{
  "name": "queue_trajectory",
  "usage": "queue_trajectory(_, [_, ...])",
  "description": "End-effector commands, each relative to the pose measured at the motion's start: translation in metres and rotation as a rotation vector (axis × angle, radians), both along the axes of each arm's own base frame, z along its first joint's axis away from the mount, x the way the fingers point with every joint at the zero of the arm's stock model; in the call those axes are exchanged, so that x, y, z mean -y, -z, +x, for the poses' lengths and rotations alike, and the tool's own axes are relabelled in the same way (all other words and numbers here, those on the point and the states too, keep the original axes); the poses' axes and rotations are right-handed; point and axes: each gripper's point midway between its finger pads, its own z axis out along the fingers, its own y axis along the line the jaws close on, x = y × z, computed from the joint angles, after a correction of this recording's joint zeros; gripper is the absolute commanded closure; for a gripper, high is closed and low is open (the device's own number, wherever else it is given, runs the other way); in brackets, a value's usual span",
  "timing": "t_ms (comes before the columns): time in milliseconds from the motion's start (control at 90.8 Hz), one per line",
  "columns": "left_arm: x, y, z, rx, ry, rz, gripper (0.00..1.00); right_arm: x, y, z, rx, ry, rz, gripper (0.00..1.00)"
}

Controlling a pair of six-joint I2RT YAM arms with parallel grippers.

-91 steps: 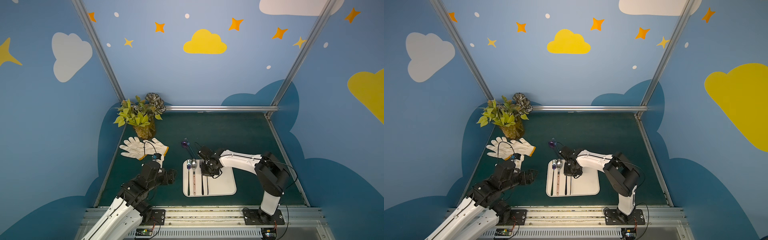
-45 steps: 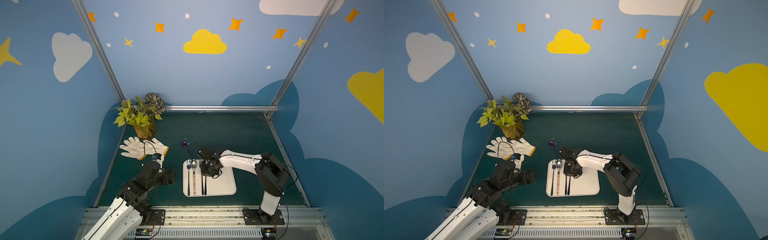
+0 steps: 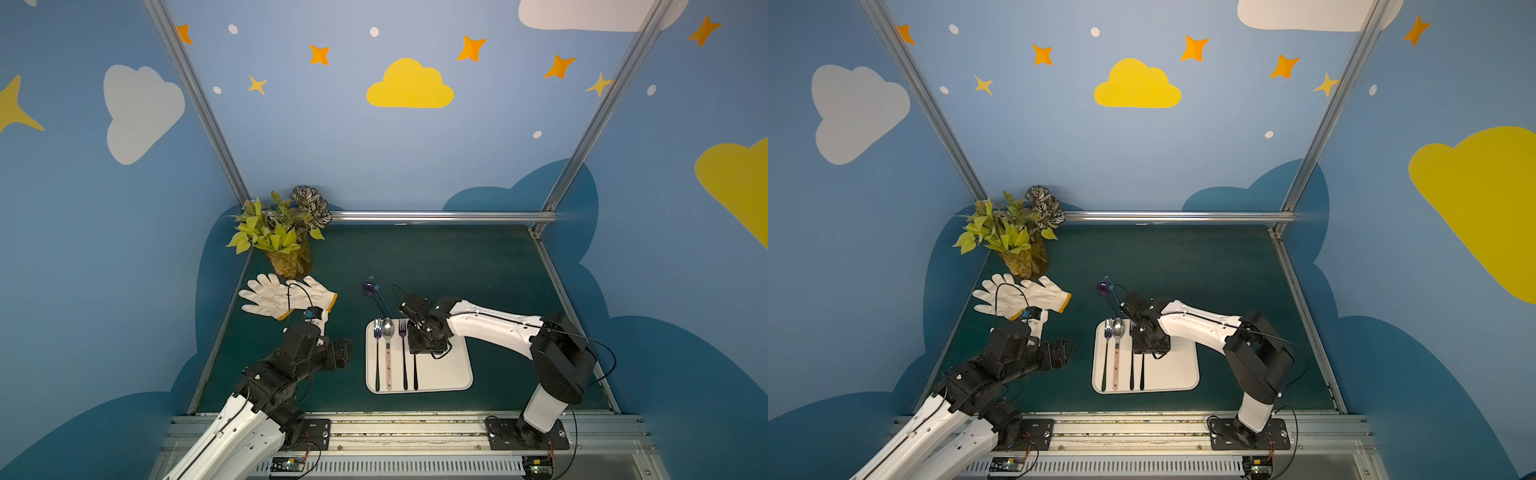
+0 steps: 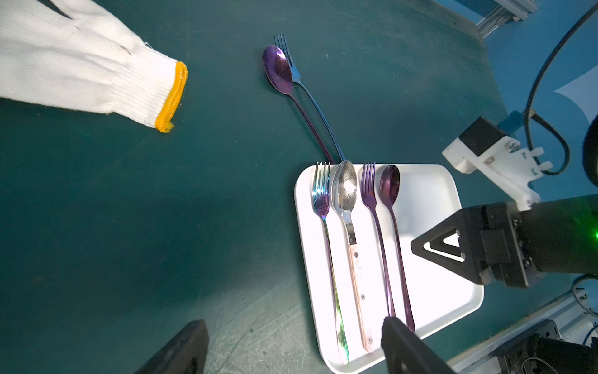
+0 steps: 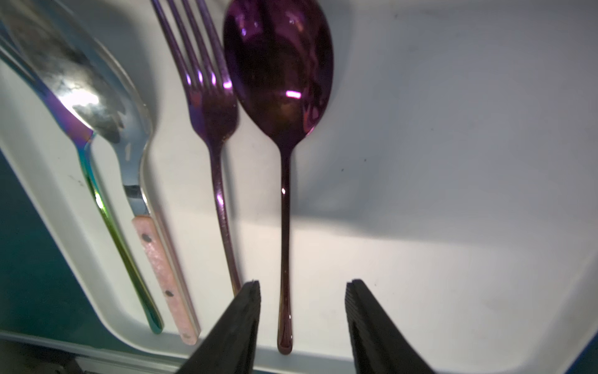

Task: Set the spoon and fork side by side
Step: Place the spoon on the tray, then pick up the fork at the center of the board.

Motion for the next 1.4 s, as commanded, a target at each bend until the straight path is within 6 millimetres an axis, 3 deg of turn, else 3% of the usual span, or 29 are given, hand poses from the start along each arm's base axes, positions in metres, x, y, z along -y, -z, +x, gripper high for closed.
queue_trajectory(0, [-0.004,0.003,-0.001,-0.002,-0.007,0.014,0.12,0.002,-0.003,-0.008,-0.007,-0.01,-0.033,0.52])
queue_trajectory(275, [-0.006,0.003,0.0,-0.009,-0.021,0.022,0.11,-0.003,-0.01,-0.003,0.029,-0.022,-0.015,0.52])
queue_trajectory(363, [-0.014,0.004,-0.001,-0.03,-0.065,0.043,0.03,-0.007,-0.024,0.007,0.082,-0.062,0.005,0.49])
queue_trajectory(551, [-0.033,0.003,0.001,-0.069,-0.175,0.099,0.0,-0.03,-0.066,0.05,0.204,-0.218,0.091,0.43])
queue_trajectory(793, [-0.06,-0.001,-0.004,-0.141,-0.313,0.191,0.0,-0.074,-0.081,0.117,0.257,-0.411,0.188,0.5])
queue_trajectory(947, [-0.062,-0.003,-0.004,-0.164,-0.322,0.202,0.0,-0.098,-0.065,0.153,0.27,-0.456,0.179,0.56])
queue_trajectory(1068, [-0.058,-0.006,-0.003,-0.158,-0.313,0.183,0.0,-0.108,-0.037,0.174,0.233,-0.431,0.183,0.6])
queue_trajectory(1388, [-0.053,-0.011,-0.002,-0.124,-0.291,0.141,0.0,-0.129,0.003,0.192,0.191,-0.401,0.206,0.61])
